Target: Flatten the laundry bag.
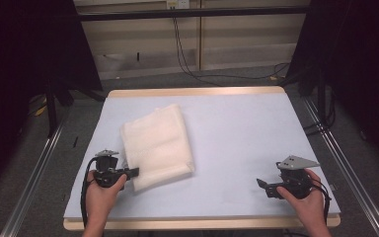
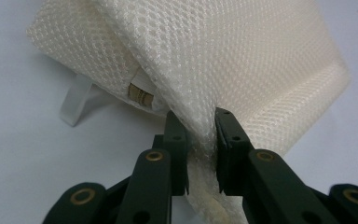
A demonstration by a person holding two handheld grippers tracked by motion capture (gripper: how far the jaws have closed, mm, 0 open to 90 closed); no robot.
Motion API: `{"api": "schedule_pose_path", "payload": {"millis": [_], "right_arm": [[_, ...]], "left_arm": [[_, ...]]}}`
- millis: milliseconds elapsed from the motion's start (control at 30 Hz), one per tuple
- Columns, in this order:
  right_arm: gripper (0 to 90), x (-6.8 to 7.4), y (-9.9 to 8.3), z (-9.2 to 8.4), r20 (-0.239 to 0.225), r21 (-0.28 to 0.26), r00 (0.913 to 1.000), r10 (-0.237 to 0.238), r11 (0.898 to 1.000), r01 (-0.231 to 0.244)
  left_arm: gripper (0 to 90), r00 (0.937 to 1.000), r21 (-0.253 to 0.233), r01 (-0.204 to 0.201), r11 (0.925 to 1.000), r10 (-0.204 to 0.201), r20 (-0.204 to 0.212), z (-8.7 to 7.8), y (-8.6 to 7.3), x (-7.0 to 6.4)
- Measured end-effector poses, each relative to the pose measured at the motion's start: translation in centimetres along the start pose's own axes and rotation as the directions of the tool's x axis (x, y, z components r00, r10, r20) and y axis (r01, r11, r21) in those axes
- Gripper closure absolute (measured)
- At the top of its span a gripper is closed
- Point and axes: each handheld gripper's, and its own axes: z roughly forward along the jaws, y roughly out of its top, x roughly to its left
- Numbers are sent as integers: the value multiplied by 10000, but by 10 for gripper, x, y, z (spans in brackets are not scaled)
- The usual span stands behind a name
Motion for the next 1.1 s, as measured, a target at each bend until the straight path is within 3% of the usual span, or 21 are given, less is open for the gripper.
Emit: {"api": "schedule_pose_path", "payload": {"millis": [133, 300, 367, 600, 733, 867, 933, 1100], "right_arm": [[89, 2, -1, 1, -98, 45, 9999, -71, 10000, 72], [89, 3, -1, 4, -170, 129, 9998, -104, 9999, 106], [89, 4, -1, 4, -277, 181, 9995, -177, 9997, 182], [89, 6, -1, 6, -283, 287, 9996, -43, 9996, 51], [91, 8, 0, 7, -395, 211, 9989, -235, 9995, 244], [91, 10, 1, 7, -479, 212, 9984, -296, 9993, 306], [91, 10, 1, 8, -505, 183, 9981, -357, 9992, 366], [94, 10, 1, 6, -448, 166, 9983, -372, 9991, 380]], "left_arm": [[775, 9995, -53, -300, 9995, 300, 32, -5, 9, -7], [771, 9994, -139, -324, 9994, 326, 122, -7, 15, -10], [764, 9982, -150, -583, 9982, 585, 161, -9, 19, -13], [763, 9975, -350, -637, 9974, 647, 284, -13, 30, -17], [753, 9970, -457, -712, 9964, 725, 268, -13, 35, -22], [745, 9969, -422, -664, 9969, 681, 404, -13, 40, -25], [735, 9973, -512, -438, 9977, 467, 559, -12, 42, -24], [729, 9981, -287, -356, 9990, 370, 494, -12, 45, -22]]}}
